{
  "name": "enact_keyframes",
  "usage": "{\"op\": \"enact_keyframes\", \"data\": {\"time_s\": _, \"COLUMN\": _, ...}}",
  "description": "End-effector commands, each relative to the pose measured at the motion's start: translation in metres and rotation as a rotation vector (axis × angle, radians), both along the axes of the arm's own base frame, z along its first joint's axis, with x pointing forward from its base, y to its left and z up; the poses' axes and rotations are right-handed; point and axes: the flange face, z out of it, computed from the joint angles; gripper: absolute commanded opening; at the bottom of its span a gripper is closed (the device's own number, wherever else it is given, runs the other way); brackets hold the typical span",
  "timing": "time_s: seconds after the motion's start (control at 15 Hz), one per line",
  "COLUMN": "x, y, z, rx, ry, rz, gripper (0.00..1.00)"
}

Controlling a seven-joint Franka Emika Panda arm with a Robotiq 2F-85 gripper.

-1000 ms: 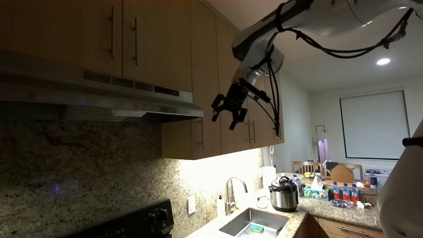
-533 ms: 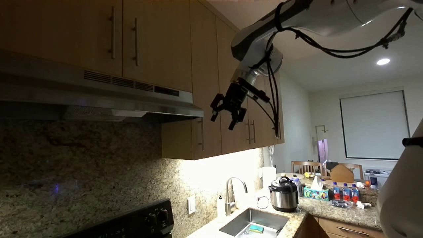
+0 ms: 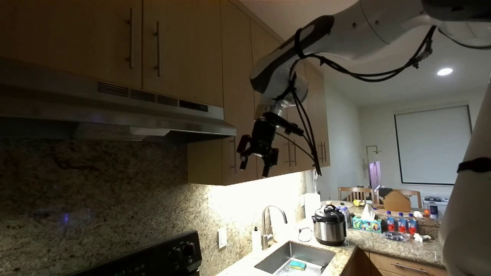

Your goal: Switch off the light above the stove

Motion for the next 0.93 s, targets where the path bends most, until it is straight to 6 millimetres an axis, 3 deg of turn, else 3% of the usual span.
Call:
{"op": "enact_keyframes", "data": {"time_s": 0.0, "x": 0.011, "y": 0.017, "z": -0.038, "rx": -0.076, "ry": 0.154, "rz": 0.102, "gripper": 1.00}}
{"op": "enact_keyframes", "data": {"time_s": 0.2, "x": 0.014, "y": 0.033, "z": -0.065, "rx": -0.116, "ry": 0.284, "rz": 0.188, "gripper": 1.00}}
{"op": "enact_keyframes", "data": {"time_s": 0.33, "x": 0.012, "y": 0.040, "z": -0.071, "rx": -0.155, "ry": 0.368, "rz": 0.238, "gripper": 1.00}}
{"op": "enact_keyframes", "data": {"time_s": 0.4, "x": 0.007, "y": 0.040, "z": -0.062, "rx": -0.204, "ry": 0.395, "rz": 0.259, "gripper": 1.00}}
{"op": "enact_keyframes", "data": {"time_s": 0.47, "x": 0.009, "y": 0.040, "z": -0.074, "rx": -0.150, "ry": 0.354, "rz": 0.201, "gripper": 1.00}}
{"op": "enact_keyframes", "data": {"time_s": 0.87, "x": 0.011, "y": 0.043, "z": -0.066, "rx": -0.188, "ry": 0.384, "rz": 0.230, "gripper": 1.00}}
